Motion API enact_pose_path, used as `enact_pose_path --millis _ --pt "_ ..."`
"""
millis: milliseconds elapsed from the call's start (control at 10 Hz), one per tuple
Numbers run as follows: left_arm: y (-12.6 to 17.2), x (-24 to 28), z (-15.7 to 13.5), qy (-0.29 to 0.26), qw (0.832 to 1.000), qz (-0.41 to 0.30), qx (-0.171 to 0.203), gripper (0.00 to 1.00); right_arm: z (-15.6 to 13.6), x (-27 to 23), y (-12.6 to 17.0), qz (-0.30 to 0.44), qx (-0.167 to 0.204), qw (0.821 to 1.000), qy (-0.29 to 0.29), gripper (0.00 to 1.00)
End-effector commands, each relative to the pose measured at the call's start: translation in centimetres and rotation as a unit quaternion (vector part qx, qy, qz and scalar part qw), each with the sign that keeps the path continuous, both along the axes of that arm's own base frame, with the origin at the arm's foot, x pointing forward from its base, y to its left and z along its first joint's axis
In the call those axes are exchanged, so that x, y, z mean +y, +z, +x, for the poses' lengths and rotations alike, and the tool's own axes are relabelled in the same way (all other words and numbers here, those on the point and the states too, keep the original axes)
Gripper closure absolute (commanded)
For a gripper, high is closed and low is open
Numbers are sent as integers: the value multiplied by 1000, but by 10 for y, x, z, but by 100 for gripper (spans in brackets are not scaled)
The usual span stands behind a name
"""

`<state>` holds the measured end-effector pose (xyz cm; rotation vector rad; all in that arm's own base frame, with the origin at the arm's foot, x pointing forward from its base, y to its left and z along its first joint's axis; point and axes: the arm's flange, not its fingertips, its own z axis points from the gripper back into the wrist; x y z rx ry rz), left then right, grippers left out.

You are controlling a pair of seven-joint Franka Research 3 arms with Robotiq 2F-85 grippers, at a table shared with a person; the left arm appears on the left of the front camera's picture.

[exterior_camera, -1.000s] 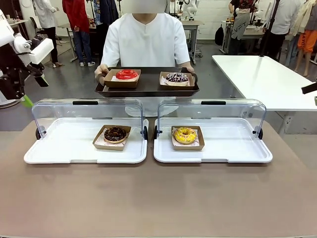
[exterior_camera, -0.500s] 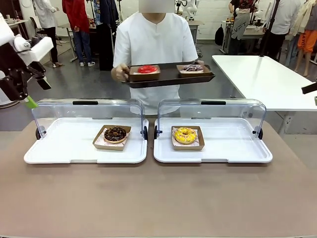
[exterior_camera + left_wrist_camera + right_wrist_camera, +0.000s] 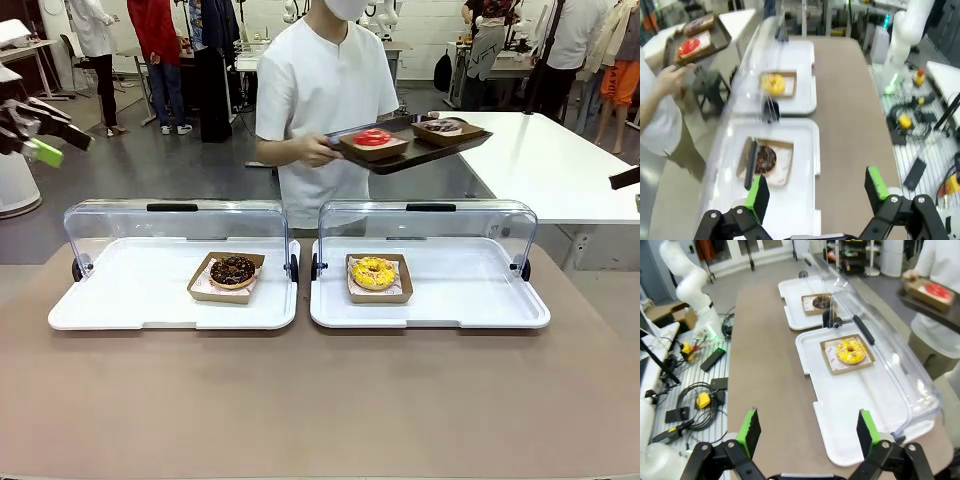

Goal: Provide the desired donut to the person.
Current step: Place the picked Paper togo box onto the Handle tray extended by the person.

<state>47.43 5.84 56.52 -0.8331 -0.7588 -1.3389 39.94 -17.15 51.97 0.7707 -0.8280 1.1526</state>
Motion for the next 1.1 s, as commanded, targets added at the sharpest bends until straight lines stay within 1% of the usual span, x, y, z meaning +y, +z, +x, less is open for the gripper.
enact_pose_path --millis 0,100,200,300,500,600,800,900,1000 --pt "-15 34 12 -18 998 -51 -18 0 0 1 1 3 -2 1000 2 0" --pt "-28 52 7 -18 997 -59 -49 0 0 1 1 3 -2 1000 2 0" --pt "-44 71 0 -6 994 -77 -79 0 0 1 1 3 -2 1000 2 0" --pt "-54 88 -5 20 990 -98 -102 0 0 1 1 3 -2 1000 2 0" --pt "-64 116 -14 89 983 -107 -122 0 0 1 1 3 -2 1000 2 0" --pt "-65 125 -20 104 981 -110 -123 0 0 1 1 3 -2 1000 2 0" --pt "-64 132 -22 113 981 -107 -115 0 0 1 1 3 -2 1000 2 0" --pt "-64 131 -23 106 983 -110 -101 0 0 1 1 3 -2 1000 2 0" --pt "-66 130 -24 71 989 -107 -76 0 0 1 1 3 -2 1000 2 0"
